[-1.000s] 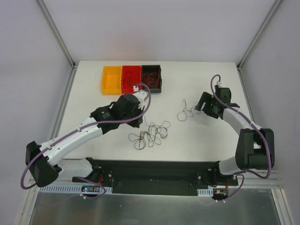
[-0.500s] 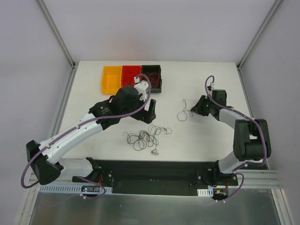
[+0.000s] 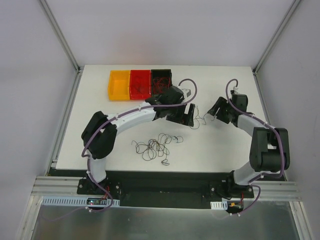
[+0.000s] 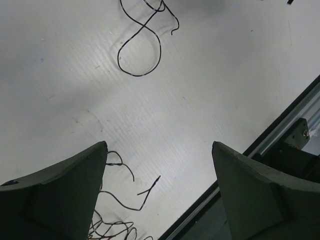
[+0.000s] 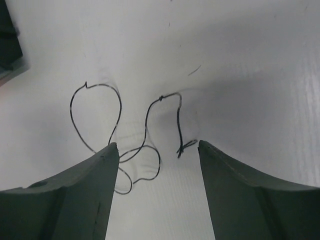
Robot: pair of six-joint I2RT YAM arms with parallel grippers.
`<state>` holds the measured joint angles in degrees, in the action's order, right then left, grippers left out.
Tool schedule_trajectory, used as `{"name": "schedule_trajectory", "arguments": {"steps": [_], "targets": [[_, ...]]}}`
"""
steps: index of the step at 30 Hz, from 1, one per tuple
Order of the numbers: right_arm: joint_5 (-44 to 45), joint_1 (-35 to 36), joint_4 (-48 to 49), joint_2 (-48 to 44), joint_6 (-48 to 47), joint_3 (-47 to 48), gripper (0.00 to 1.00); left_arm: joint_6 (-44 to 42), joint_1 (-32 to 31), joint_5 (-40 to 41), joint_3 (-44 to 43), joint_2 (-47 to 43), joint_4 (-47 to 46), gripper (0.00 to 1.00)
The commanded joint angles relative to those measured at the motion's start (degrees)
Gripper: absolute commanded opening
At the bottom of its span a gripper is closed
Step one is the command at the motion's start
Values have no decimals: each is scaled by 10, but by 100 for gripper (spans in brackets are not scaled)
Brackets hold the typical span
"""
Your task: Untangle the cables
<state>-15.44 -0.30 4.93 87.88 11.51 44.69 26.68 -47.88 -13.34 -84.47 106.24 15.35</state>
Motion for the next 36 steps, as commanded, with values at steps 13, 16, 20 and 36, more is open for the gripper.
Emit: {"name": "schedule_trajectory", "arguments": {"steps": [13,16,20,36], "targets": [[-146,61,129,66,126,4,23,28,28,3,39,21,-46,54],[-170,89,196,53,184,-24,24,37,45,5,86,-1,-60,55],[-185,102,266,36,244,-53,43,41,61,7,113,-11,-71,72],[-137,36,170,-96,119,-127,65,119,64,30,4,92,-52,92]]}}
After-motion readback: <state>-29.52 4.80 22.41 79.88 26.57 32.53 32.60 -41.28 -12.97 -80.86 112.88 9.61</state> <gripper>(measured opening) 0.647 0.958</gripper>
